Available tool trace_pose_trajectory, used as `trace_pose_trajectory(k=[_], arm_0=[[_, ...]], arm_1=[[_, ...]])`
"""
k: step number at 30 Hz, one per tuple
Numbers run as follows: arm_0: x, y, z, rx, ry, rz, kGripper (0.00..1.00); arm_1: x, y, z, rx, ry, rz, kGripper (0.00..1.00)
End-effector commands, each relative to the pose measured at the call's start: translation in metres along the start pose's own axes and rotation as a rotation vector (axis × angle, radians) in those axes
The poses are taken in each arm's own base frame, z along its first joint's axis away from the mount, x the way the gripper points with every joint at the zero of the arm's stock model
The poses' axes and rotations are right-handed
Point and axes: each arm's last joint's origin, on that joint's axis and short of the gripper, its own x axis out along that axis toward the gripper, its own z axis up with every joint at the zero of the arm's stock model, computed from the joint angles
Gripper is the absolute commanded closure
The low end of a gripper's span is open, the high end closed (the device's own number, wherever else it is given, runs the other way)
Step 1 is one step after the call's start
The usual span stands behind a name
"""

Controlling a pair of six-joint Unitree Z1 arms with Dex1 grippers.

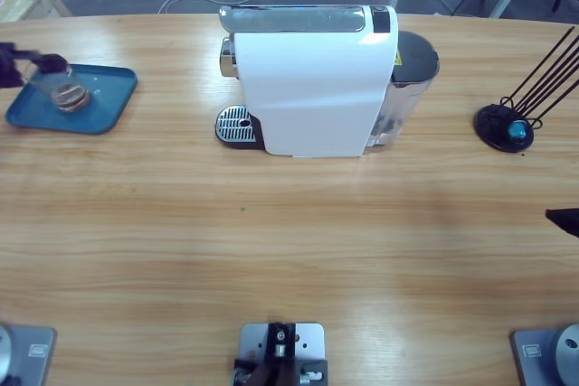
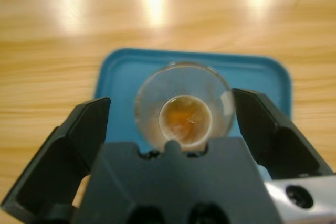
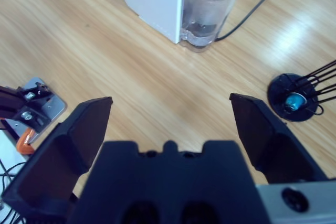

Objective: Pour coffee

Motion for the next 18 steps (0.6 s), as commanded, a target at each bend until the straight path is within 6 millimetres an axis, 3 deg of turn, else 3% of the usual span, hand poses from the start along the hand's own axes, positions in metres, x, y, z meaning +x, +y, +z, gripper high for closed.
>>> trace_pose_trajectory(k=[1, 4, 6, 9, 14, 18], arm_0=[[-0.137, -0.014, 0.007, 0.051, -0.059, -0.107, 0.013], [-0.188, -0.038, 0.004, 0.130, -0.052, -0.272, 0.013], [-0.210, -0.051, -0.007, 0.146, -0.029, -0.385, 0.013], [-0.223, -0.056, -0.027, 0.175, -0.015, -0.473, 0.013], [-0.238, -0.042, -0.058, 0.181, -0.047, -0.581, 0.013], [-0.239, -0.038, -0.081, 0.197, -0.021, -0.661, 0.013]], arm_1=[[0.001, -0.006, -0.011, 0.005, 0.001, -0.107, 0.000], [0.006, -0.007, -0.006, 0.004, 0.003, -0.155, 0.000], [0.009, -0.009, -0.003, 0.003, 0.000, -0.198, 0.000], [0.016, -0.009, -0.002, 0.002, -0.001, -0.229, 0.000], [0.022, -0.009, -0.010, 0.004, -0.001, -0.227, 0.000], [0.024, -0.009, -0.009, 0.003, 0.004, -0.225, 0.000]])
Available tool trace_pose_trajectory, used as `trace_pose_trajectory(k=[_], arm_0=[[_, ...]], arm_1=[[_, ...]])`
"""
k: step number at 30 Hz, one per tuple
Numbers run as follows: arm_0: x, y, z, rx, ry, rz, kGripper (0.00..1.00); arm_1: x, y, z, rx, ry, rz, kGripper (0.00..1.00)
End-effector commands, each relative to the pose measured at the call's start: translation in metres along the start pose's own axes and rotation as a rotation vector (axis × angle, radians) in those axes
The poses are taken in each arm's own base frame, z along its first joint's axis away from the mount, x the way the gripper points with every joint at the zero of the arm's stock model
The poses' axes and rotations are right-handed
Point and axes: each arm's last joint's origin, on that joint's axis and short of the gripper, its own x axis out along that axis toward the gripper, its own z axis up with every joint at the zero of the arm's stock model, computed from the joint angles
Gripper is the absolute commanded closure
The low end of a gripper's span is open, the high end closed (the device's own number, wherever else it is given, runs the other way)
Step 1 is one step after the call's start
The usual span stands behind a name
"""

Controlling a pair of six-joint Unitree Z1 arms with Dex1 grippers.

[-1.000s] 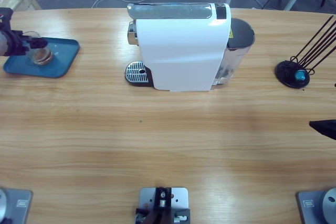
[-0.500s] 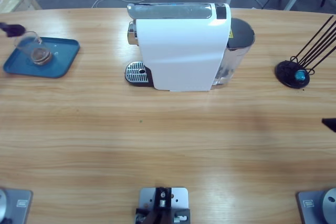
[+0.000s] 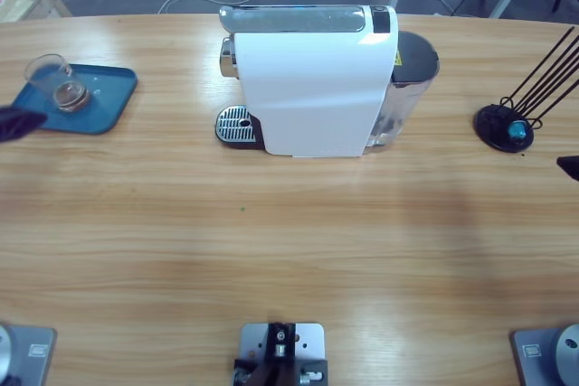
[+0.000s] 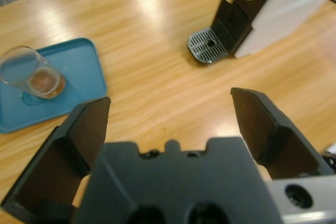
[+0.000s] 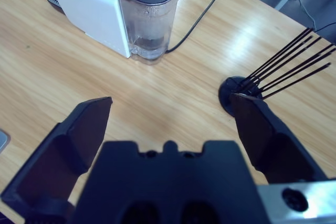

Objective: Pour coffee

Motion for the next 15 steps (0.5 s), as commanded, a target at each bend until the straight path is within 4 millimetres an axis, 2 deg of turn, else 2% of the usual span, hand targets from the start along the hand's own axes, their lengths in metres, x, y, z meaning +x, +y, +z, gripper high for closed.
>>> trace_pose_trajectory(k=[1, 15], arm_0=[[-0.0150, -0.0018, -0.0490, 0.019, 0.014, -0.151, 0.013], [-0.0175, -0.0012, -0.0535, 0.027, -0.015, -0.155, 0.013]], arm_1=[[0.0142, 0.0037, -0.0070, -0.010, 0.052, -0.016, 0.000], [0.0159, 0.0044, -0.0059, -0.014, 0.059, -0.015, 0.000]])
